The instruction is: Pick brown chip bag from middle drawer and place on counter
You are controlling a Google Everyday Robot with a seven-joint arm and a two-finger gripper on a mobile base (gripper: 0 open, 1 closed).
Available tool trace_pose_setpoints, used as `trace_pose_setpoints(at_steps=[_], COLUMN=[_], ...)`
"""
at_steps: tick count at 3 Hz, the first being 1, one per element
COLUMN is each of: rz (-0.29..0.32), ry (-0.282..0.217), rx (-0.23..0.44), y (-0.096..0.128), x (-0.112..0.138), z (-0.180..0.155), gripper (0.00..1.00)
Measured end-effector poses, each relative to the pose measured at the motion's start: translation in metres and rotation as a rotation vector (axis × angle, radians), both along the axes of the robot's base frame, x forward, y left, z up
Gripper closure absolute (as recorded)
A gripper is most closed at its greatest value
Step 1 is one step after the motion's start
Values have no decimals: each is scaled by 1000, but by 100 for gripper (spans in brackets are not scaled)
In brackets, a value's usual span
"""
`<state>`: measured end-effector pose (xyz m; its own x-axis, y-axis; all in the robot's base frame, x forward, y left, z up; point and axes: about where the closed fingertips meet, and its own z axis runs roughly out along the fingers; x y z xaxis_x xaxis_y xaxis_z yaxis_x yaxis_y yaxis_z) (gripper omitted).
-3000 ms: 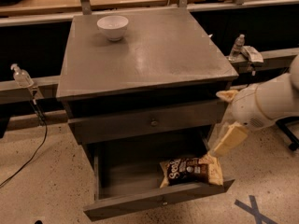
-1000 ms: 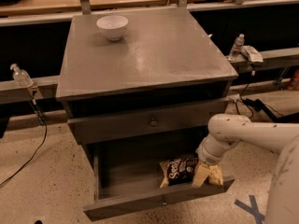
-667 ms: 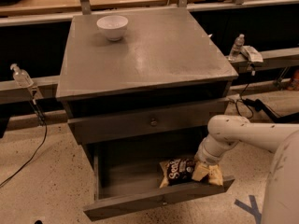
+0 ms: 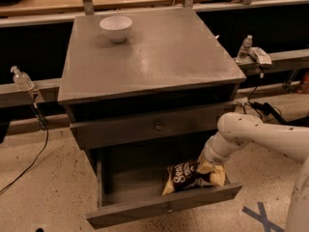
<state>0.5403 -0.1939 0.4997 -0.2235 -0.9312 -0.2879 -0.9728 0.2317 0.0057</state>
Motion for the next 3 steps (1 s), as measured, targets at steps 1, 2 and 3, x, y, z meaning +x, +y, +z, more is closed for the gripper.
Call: trace_pose_setpoints(at_steps=[1,2,3], rz=[-22,-18,5], ry=[-181,-328,-440], rx=[145,226,282], y=[-4,-24,-32], x=[16,9,-13], z=[86,168,242], gripper=[100,100,100])
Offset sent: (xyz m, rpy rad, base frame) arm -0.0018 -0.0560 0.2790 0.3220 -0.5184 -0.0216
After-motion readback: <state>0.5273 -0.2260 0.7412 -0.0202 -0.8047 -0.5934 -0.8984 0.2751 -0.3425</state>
